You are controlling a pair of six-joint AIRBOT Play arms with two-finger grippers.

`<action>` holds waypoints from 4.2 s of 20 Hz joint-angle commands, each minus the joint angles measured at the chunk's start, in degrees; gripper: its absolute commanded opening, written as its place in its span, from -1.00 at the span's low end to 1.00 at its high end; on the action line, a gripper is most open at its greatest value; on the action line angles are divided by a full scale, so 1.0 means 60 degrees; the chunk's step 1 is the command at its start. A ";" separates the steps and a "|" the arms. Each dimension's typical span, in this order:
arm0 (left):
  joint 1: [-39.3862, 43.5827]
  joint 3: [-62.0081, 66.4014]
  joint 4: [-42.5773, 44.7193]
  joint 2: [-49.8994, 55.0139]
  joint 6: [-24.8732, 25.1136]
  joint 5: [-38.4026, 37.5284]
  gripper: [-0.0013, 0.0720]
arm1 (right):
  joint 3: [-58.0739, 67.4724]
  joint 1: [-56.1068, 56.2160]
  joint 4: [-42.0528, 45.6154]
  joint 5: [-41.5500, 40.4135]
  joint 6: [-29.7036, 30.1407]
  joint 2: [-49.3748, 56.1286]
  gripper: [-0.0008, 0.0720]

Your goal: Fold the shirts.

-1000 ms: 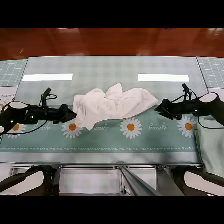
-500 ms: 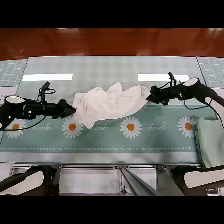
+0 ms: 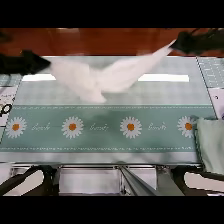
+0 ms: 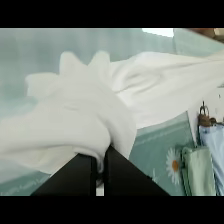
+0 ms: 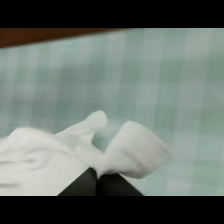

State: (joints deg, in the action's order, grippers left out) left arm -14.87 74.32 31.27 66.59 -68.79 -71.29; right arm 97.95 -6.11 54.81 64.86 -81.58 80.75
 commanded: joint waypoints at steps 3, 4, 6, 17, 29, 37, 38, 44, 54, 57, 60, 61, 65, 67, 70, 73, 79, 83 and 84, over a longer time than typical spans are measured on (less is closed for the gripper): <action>-0.0138 0.4382 0.2022 -0.0849 -0.1614 -0.0226 -0.90 | 0.2200 -0.0025 0.1297 0.0321 -0.0127 -0.2965 -0.92; -0.0138 0.4943 0.2860 -0.1075 -0.1894 -0.0361 -0.90 | 0.2266 -0.0025 0.1566 0.0324 -0.0127 -0.3563 -0.92; -0.0138 0.5490 0.4105 -0.1712 -0.2098 -0.0499 -0.90 | 0.2266 -0.0025 0.2368 0.0546 -0.0233 -0.4750 -0.92; -0.0004 0.3938 0.5533 -0.4459 -0.2761 -0.2670 -0.90 | 0.1577 -0.0025 0.5497 0.3803 -0.1523 -0.8003 -0.92; 0.0933 -0.6484 0.3847 -0.5348 -0.2798 0.1045 -0.90 | -0.6612 -0.0025 0.3351 0.1698 -0.1392 -0.7989 -0.92; 0.1056 -0.6149 0.1803 -0.0393 -0.1960 0.4641 -0.90 | -0.7089 -0.0025 0.2280 -0.1410 -0.0605 -0.2586 -0.92; 0.1056 -0.5854 0.1224 0.0178 -0.1435 0.4637 -0.90 | -0.7089 -0.0025 0.1931 -0.1712 -0.0572 -0.1996 -0.92; 0.0867 -0.3548 0.0809 0.2007 -0.0641 0.3748 0.41 | -0.6193 -0.0040 0.0856 -0.1942 -0.0430 -0.0015 -0.92; -0.1344 -0.6594 0.2437 -0.1341 0.0033 -0.0284 0.41 | -0.5584 -0.0098 0.0871 -0.0973 0.0000 -0.0025 -0.92; -0.1056 -0.8080 0.2299 -0.2011 0.0036 0.0149 0.41 | -0.5584 -0.0098 0.0852 -0.0896 0.0000 -0.0025 -0.92; -0.0637 -0.8823 0.2138 -0.1978 0.0033 0.0539 0.41 | -0.5584 -0.0095 0.0849 -0.0692 0.0000 -0.0025 -0.92; -0.0397 -0.9005 0.2055 -0.1978 0.0033 0.0707 0.41 | -0.5584 -0.0095 0.0849 -0.0627 0.0000 -0.0025 -0.92; 0.0750 -0.9107 0.2036 -0.1774 -0.0222 0.1770 0.41 | -0.5584 -0.0095 0.0845 -0.0627 -0.0004 -0.0022 -0.92; 0.1472 -0.9107 0.2036 -0.1475 -0.0255 0.2138 0.41 | -0.5584 -0.0095 0.0838 -0.0623 -0.0004 -0.0022 -0.92; 0.2659 -0.9078 0.2036 -0.0933 -0.0659 0.3213 0.40 | -0.5584 -0.0095 0.0809 -0.0623 -0.0004 -0.0022 -0.92; 0.2980 -0.8568 0.2033 -0.0721 -0.1184 0.3570 -0.86 | -0.5584 -0.0098 0.0514 -0.0546 0.0000 -0.0025 -0.92; 0.1974 -0.4153 0.2011 -0.1133 -0.1151 0.1825 -0.90 | -0.3621 -0.0106 0.0459 0.0353 0.0321 -0.0809 -0.92; 0.0696 0.0466 0.1005 -0.1647 -0.1333 0.1716 -0.90 | -0.0044 -0.0102 0.0579 0.0849 0.0069 -0.1727 -0.92; 0.0390 0.1716 0.0947 -0.1683 -0.1552 0.1701 -0.90 | 0.0940 -0.0102 0.0729 0.1016 -0.0004 -0.1938 -0.92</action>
State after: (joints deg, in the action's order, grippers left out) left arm -7.86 66.48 40.23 57.91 -76.20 -60.10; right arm 89.71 -6.70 57.84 68.25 -80.49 72.53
